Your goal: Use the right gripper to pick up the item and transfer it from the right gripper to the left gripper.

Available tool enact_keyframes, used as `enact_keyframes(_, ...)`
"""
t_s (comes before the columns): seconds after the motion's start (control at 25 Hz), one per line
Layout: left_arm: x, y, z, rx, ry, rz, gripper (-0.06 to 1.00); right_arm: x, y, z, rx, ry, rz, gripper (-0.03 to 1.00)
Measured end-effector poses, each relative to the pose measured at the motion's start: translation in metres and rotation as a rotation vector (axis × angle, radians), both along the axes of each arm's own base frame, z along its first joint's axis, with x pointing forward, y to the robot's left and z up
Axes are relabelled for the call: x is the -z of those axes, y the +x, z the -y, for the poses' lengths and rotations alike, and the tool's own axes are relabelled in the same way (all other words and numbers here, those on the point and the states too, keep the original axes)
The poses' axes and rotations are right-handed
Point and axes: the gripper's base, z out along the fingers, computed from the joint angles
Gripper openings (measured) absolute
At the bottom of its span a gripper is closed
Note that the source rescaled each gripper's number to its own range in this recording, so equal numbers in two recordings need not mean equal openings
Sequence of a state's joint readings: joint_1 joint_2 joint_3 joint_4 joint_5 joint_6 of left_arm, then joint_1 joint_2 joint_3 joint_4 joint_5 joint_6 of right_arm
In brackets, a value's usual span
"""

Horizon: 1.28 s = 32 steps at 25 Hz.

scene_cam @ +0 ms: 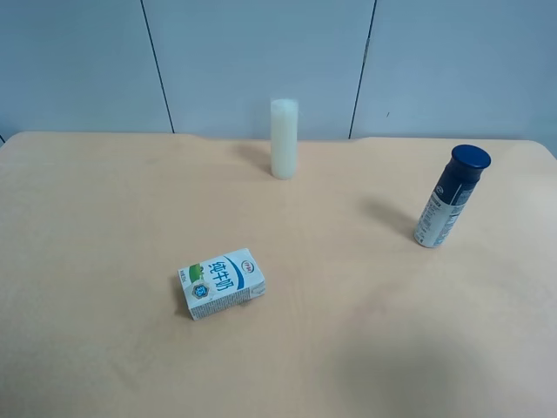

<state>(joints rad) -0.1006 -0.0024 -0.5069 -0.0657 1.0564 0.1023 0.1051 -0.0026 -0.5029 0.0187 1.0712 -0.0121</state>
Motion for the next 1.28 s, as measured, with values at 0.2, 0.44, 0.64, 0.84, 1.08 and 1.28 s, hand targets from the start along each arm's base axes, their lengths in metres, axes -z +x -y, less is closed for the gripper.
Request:
enact_keyframes(0.2, 0.000, 0.000, 0.000, 0.000, 0.000, 0.000, 1.00, 0.000, 0.000, 0.000, 0.000, 0.000, 0.000, 1.00)
enact_keyframes(0.44, 0.000, 0.000, 0.000, 0.000, 0.000, 0.000, 1.00, -0.011, 0.003, 0.000, 0.016, 0.030, -0.027, 1.00)
enact_keyframes(0.64, 0.000, 0.000, 0.000, 0.000, 0.000, 0.000, 1.00, -0.062, 0.029, -0.002, 0.036, 0.022, -0.081, 1.00)
enact_keyframes(0.84, 0.000, 0.000, 0.000, 0.000, 0.000, 0.000, 1.00, -0.104, 0.076, -0.007, 0.038, 0.001, -0.251, 1.00)
enact_keyframes(1.08, 0.000, 0.000, 0.000, 0.000, 0.000, 0.000, 1.00, -0.134, 0.146, -0.014, 0.039, -0.014, -0.363, 1.00)
enact_keyframes(1.28, 0.000, 0.000, 0.000, 0.000, 0.000, 0.000, 1.00, -0.130, 0.194, -0.020, 0.037, -0.020, -0.452, 1.00)
